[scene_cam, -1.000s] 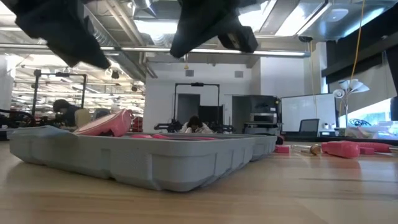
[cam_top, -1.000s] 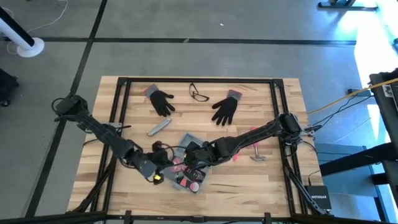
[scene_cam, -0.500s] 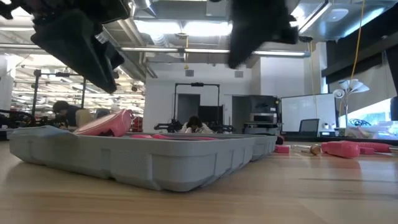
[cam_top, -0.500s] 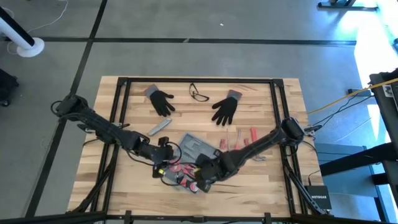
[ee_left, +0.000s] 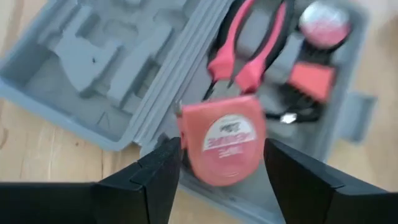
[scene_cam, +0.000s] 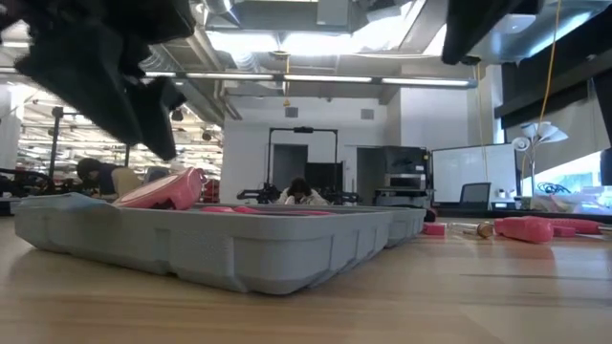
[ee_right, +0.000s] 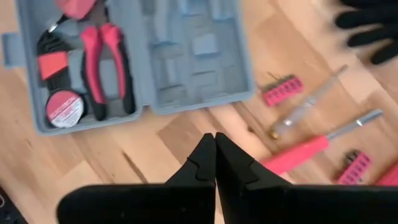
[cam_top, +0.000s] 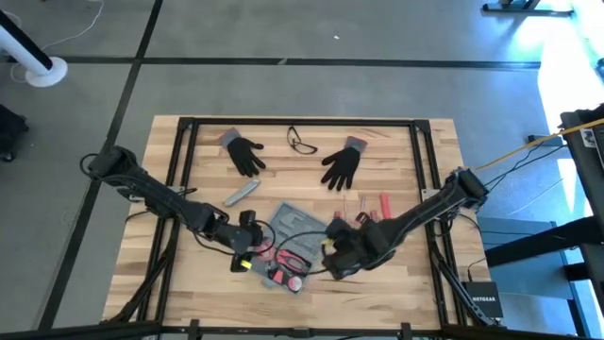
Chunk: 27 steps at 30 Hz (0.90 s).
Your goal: Prefit tool cases
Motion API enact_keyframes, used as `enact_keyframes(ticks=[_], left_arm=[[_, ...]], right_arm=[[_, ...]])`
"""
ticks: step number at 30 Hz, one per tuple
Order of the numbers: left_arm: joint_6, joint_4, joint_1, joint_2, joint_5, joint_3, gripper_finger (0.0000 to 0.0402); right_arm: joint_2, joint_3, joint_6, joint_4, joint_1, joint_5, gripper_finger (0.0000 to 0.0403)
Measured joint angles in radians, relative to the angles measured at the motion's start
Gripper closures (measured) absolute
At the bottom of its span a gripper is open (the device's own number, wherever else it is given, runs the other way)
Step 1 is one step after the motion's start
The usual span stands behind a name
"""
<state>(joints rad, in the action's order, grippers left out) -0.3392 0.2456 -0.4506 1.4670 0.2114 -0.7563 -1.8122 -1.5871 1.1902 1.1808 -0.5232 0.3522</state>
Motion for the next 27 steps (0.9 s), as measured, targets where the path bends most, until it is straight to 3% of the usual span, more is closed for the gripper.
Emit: enact_keyframes(ticks=[8,27], left_arm=[[-0.025,-0.030,-0.005,0.062,0.019,-0.011,0.0180],[-0.043,-0.107,0.001,0.158,0.063,-0.015,0.0183]], right_arm=[[0.146,0.177,0.088,-0.137,-0.001,-0.003,0.0403],[0.147,0.183,0.054,-0.133,0.002,0.005,0.0403]])
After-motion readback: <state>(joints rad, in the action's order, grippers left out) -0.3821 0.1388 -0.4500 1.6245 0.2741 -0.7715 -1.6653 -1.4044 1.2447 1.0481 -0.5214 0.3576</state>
